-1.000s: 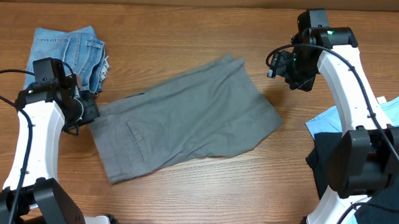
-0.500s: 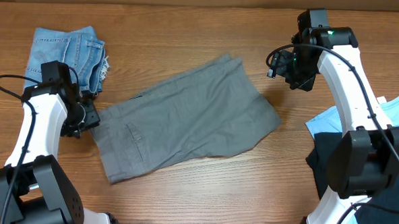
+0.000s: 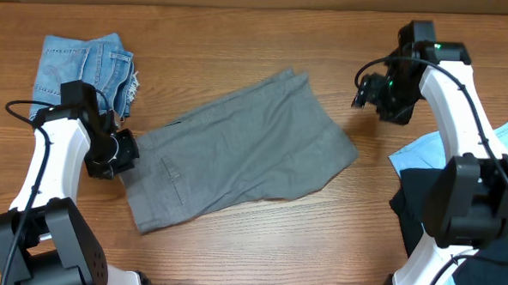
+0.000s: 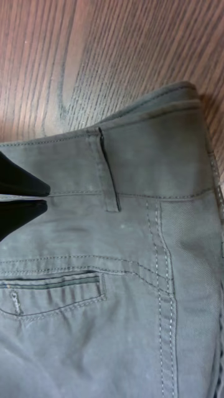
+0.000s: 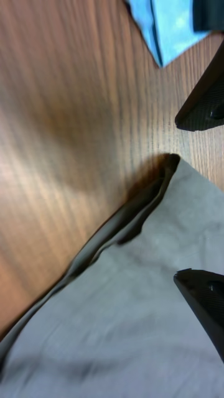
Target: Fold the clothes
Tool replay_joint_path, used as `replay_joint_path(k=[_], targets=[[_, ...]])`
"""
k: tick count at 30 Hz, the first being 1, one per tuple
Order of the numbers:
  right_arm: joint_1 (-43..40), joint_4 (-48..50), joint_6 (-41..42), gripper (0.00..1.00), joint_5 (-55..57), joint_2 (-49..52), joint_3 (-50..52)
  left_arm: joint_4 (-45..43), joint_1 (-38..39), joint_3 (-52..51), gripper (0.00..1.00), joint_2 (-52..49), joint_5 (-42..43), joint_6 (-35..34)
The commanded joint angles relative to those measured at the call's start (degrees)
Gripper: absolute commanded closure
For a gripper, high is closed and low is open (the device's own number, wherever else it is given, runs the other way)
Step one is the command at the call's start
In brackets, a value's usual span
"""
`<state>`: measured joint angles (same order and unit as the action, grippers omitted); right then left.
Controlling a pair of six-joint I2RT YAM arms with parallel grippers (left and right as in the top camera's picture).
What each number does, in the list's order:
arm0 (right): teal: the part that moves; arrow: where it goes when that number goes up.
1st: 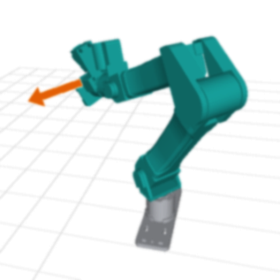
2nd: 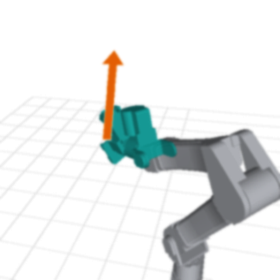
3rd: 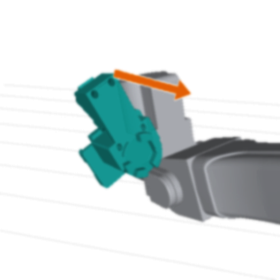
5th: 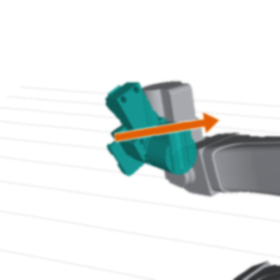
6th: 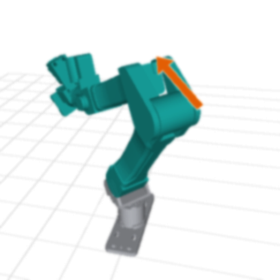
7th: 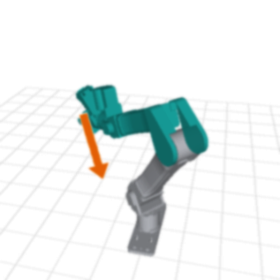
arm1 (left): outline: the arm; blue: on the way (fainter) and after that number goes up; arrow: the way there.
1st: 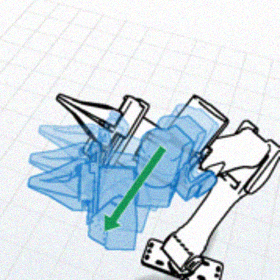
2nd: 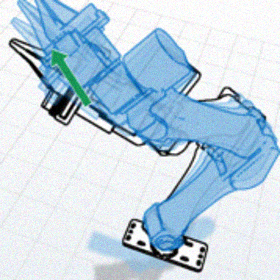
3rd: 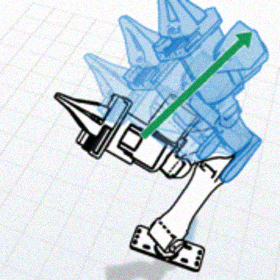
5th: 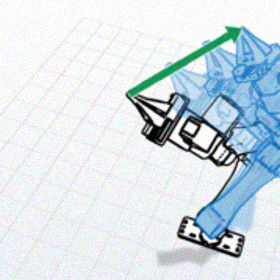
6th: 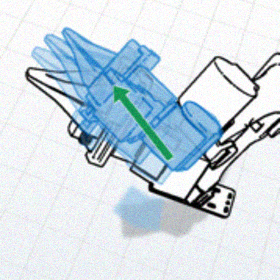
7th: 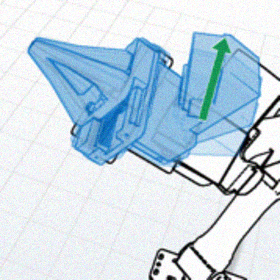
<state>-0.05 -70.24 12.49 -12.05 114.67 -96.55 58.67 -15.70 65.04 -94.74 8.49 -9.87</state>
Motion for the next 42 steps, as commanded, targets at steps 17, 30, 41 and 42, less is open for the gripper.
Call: replay_joint_path(k=[17, 30, 41, 42], targets=[[0.3, 10.9, -3.3, 0.40, -9.6, 1.5, 20.4, -13.2, 0.7, -15.6, 0.87, 0.7, -6.1, 1.5], [-6.3, 6.5, 5.4, 0.96, 3.2, -1.3, 18.9, -18.9, 0.7, -15.8, 0.68, 0.7, -6.1, 0.7], [-9.6, 2.4, 3.6, 0.39, 0.2, -13.0, 18.2, -17.1, 0.7, -15.1, 0.08, 0.7, 0.7, 0.9], [-9.6, 2.4, 2.4, 0.38, -1.6, -14.2, 18.0, -16.7, 0.7, -15.1, 0.05, 0.7, 1.9, 0.9]])
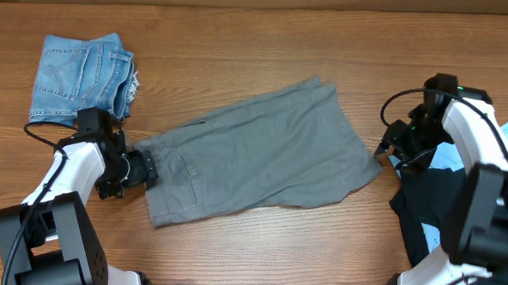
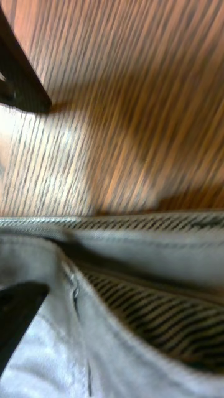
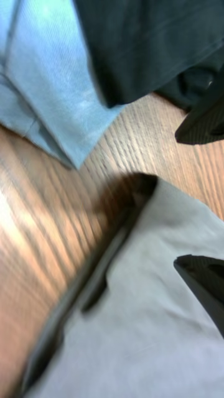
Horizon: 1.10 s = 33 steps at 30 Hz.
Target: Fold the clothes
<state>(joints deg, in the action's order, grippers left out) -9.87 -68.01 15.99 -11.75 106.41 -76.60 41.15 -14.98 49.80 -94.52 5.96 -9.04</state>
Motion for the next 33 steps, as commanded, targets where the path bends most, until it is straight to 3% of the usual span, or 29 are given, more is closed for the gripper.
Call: replay_joint_path(k=[1, 7, 13, 19, 24, 33], targets=[[0.2, 0.6, -3.0, 0.38, -4.8, -7.4, -2.1, 1.2, 0.0, 0.2, 0.01, 0.5, 5.7, 0.1], [3.5, 1.9, -11.0, 0.38, -20.0, -12.2, -2.1, 2.0, 0.0, 0.2, 0.00, 0.5, 12.3, 2.9], [11.4, 5.1, -11.7, 0.44, -19.1, -11.9, 0.2, 0.8, 0.0, -1.0, 0.00, 0.4, 12.3, 4.2], [18.8, 7.6, -8.8, 0.52, -10.5, -10.9, 2.8, -3.3, 0.0, -6.6, 0.04, -1.0, 13.9, 4.2], [20.2, 10.3, -6.8, 0.63, -10.0, -7.8, 7.0, -7.6, 0.0, -11.9, 0.12, -2.2, 16.1, 4.2], [20.2, 16.8, -3.7, 0.71, -10.4, -1.7, 11.5, -10.6, 0.8, -15.1, 0.16, -3.0, 19.6, 3.6]])
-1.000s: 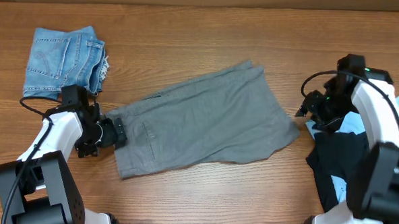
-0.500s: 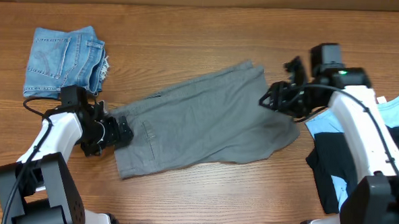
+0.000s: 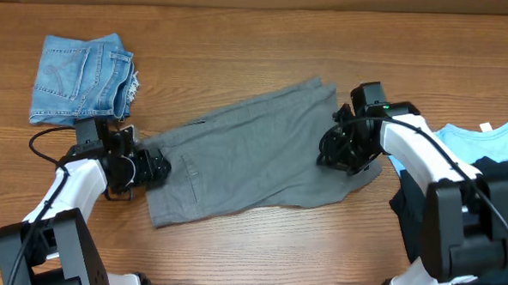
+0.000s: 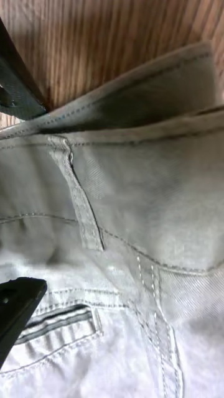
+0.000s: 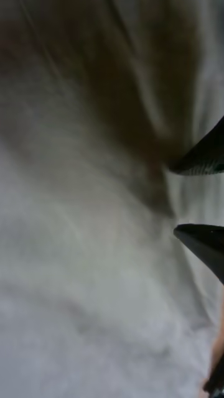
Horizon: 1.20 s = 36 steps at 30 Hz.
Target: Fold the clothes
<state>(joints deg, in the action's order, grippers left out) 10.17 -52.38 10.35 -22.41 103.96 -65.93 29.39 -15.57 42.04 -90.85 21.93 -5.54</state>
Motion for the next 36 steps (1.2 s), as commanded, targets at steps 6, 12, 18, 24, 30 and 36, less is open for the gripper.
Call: replay_joint_path(k=[6, 12, 18, 24, 30, 36], targets=[[0.1, 2.7, 2.2, 0.73, -0.3, 1.8, 1.7, 4.9, 1.7, -7.4, 0.16, -9.5, 3.4, -5.6], [0.1, 2.9, 2.2, 0.73, -0.3, 1.8, 1.7, 7.4, 1.7, -7.4, 0.14, -10.4, 3.2, -9.8], [0.1, 3.4, 3.4, 0.75, -0.3, 1.8, 1.7, 4.5, 3.1, -7.5, 0.49, -11.4, 3.4, -10.8], [0.1, 3.2, 3.4, 0.79, -0.3, 1.8, 1.7, 5.2, 2.8, -7.2, 0.96, -11.6, 3.4, -10.7], [0.1, 1.3, 3.4, 0.87, -0.6, 1.5, 1.2, 18.6, -0.8, 0.8, 0.96, -10.1, 3.3, -3.0], [0.1, -2.0, 3.4, 0.91, -0.6, -3.4, -2.0, 38.7, -2.8, 18.0, 0.96, -6.3, -9.0, -0.2]])
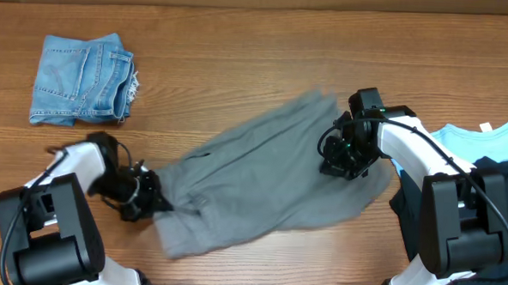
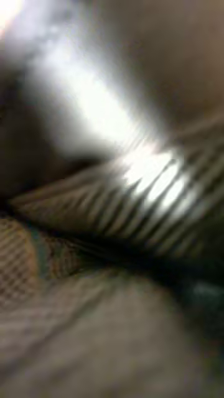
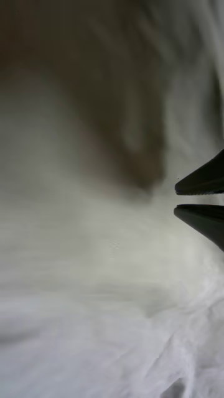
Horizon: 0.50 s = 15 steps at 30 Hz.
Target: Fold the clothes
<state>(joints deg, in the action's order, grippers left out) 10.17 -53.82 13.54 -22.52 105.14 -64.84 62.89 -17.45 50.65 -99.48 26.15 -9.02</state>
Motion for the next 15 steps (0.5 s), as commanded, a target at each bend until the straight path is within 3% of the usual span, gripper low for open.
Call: replay_joint_path(k=[1, 6, 11, 15], targets=[[0.1, -0.9, 0.2, 0.91, -0.5, -5.7, -3.6, 8.2, -0.9, 12.5, 0.96, 3.2, -16.0, 3.3], [0.1, -2.9, 0.2, 0.91, -0.4, -11.4, -7.5, 20.0, -0.9, 29.0, 0.96, 5.5, -25.2, 3.2], [0.1, -3.5, 0.2, 0.91, -0.5, -13.7, -10.8, 25.6, -0.1, 41.6, 0.96, 5.5, -25.0, 2.3], [-0.3, -3.5, 0.3, 0.91, -0.4, -13.7, -11.4, 26.2, 2.8, 44.0, 0.96, 5.5, -23.4, 0.1]])
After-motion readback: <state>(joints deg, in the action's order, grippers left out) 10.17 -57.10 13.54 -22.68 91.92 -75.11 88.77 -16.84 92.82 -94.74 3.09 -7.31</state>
